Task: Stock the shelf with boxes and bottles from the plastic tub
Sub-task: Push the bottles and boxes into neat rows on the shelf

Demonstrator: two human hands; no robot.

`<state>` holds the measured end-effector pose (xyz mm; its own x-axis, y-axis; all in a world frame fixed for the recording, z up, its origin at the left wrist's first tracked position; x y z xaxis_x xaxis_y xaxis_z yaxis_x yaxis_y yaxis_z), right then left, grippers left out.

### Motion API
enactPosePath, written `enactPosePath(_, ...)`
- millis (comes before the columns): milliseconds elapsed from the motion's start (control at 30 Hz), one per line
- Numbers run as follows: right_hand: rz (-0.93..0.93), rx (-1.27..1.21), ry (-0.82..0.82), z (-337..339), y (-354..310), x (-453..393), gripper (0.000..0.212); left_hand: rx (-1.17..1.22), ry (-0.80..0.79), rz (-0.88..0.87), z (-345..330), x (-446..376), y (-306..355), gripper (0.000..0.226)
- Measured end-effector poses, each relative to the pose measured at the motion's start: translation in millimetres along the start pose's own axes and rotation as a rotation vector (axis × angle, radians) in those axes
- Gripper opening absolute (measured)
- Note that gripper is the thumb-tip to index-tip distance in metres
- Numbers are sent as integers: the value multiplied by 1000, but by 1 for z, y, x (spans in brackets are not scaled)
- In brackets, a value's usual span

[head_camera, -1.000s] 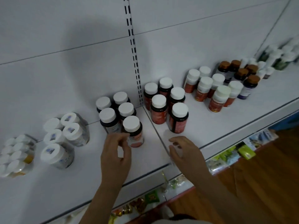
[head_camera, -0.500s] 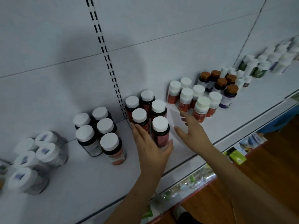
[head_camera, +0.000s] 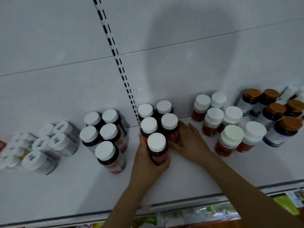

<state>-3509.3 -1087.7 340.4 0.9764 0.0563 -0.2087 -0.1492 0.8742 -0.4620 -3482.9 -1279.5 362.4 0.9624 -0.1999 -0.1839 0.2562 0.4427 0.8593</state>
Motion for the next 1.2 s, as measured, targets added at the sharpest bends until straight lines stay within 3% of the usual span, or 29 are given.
enactPosePath(233, 3, 39, 8, -5, 2, -1, 98, -20, -38, 41, 11, 3, -14, 82)
enactPosePath(533, -11, 26, 51, -1, -1, 0, 100, -29, -23, 176, 21, 5, -16, 77)
enactPosePath(767, -3, -47, 81, 3, -1, 1, 97, -29, -56, 170, 21, 14, -14, 109)
enactPosePath(933, 8, -67, 92, 5, -2, 2, 94, -73, -32, 168, 23, 18, -16, 78)
enactPosePath(1200, -18, -4, 83, 0, -2, 1, 99, -93, 19, 174, 21, 18, -13, 66)
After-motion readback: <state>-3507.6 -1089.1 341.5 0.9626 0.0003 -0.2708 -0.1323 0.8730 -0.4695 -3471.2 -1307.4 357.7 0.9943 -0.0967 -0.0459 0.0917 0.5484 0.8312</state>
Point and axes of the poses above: each hand's wrist, its own x-axis away from the middle knuckle, its own z-axis out of the back of the hand, y = z × x, the point moved 4 cm from there along -x, towards the middle knuckle, and after that the axes turned 4 degrees about y, right-handed, at the moved point
